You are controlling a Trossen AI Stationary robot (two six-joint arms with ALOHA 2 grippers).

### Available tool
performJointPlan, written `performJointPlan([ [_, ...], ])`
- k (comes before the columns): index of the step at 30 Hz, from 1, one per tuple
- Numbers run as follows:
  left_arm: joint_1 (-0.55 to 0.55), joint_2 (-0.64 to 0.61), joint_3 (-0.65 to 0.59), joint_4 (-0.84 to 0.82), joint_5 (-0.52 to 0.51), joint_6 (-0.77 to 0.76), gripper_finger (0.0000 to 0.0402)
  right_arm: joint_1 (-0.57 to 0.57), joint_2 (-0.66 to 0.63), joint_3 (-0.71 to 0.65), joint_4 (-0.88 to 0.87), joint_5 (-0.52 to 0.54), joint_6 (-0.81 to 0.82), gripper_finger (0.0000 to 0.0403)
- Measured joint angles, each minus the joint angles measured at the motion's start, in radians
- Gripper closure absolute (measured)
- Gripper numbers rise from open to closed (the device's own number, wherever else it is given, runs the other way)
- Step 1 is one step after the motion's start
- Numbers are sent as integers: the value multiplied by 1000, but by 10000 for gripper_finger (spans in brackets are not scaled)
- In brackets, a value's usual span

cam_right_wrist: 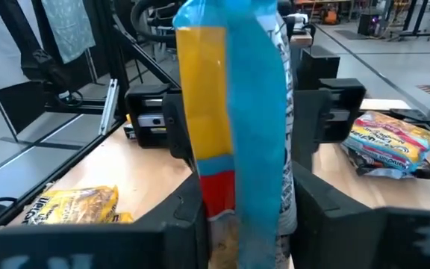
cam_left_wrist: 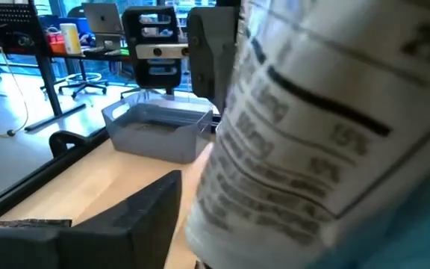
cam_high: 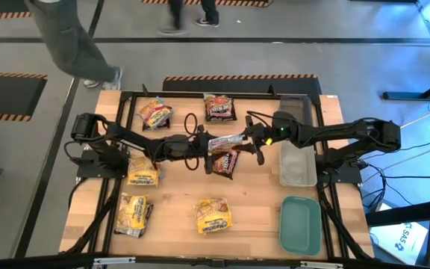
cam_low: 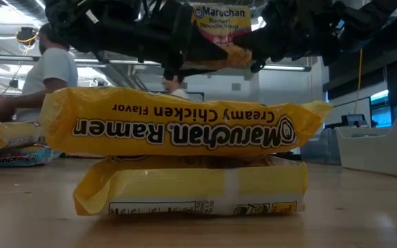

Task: Sort Maruchan noodles
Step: Put the blue noodle pack into the black bin

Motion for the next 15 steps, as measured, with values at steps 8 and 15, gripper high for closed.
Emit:
performJointPlan([
  [8,0,0,0,-3,27,0,256,-3,-1,0,2,20,24,260],
  [15,0,0,0,-14,23,15,281,-3,-40,1,-72,37,6,186],
])
